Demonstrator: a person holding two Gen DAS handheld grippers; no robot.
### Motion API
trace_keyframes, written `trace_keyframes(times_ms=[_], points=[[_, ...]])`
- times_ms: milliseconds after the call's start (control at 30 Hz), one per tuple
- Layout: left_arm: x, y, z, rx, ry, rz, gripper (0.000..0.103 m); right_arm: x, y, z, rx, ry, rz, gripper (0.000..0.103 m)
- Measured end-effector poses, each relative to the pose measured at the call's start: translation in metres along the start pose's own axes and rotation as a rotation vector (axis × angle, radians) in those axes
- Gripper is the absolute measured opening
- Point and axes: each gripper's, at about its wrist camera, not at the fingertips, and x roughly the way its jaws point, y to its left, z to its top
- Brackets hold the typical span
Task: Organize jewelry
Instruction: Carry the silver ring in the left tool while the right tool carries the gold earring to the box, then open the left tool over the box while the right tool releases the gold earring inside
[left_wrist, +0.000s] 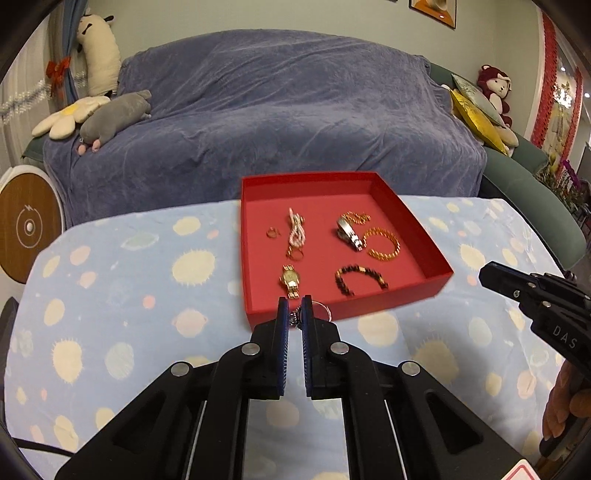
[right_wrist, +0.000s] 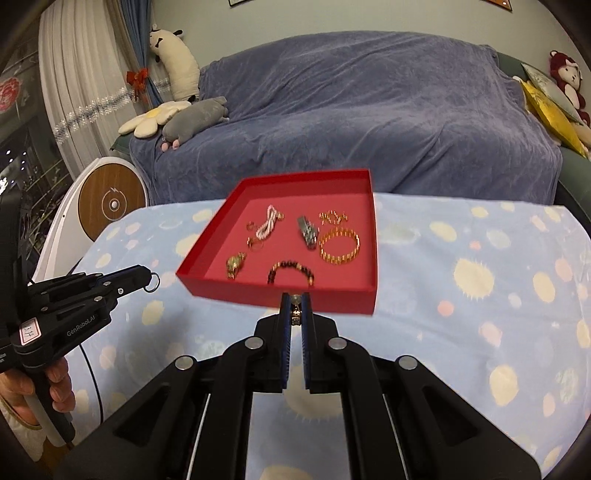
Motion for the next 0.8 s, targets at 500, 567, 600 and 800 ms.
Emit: trace_keyframes(times_ms=[500, 567, 600, 800], points=[[0.117, 0.016, 0.075, -0.067, 0.054, 0.056, 0.005, 0.130, -0.046, 0.084, 0.071, 0.082, -0.029, 0.004], [0.125, 0.016, 0.074, -0.053, 0.062, 0.077, 0.005, 0.140, -0.046, 0.083, 0.064, 0.095, -0.043, 0.006], [0.127, 0.016, 0.073, -0.046, 0.065, 0.084, 0.005, 0.143, -0.046, 0.083, 0.057, 0.095, -0.054, 0.006], [0.138, 0.024, 0.072, -0.074, 0.079, 0.115, 0.013, 0.149, -0.049, 0.085, 0.060, 0.073, -0.073, 0.011]])
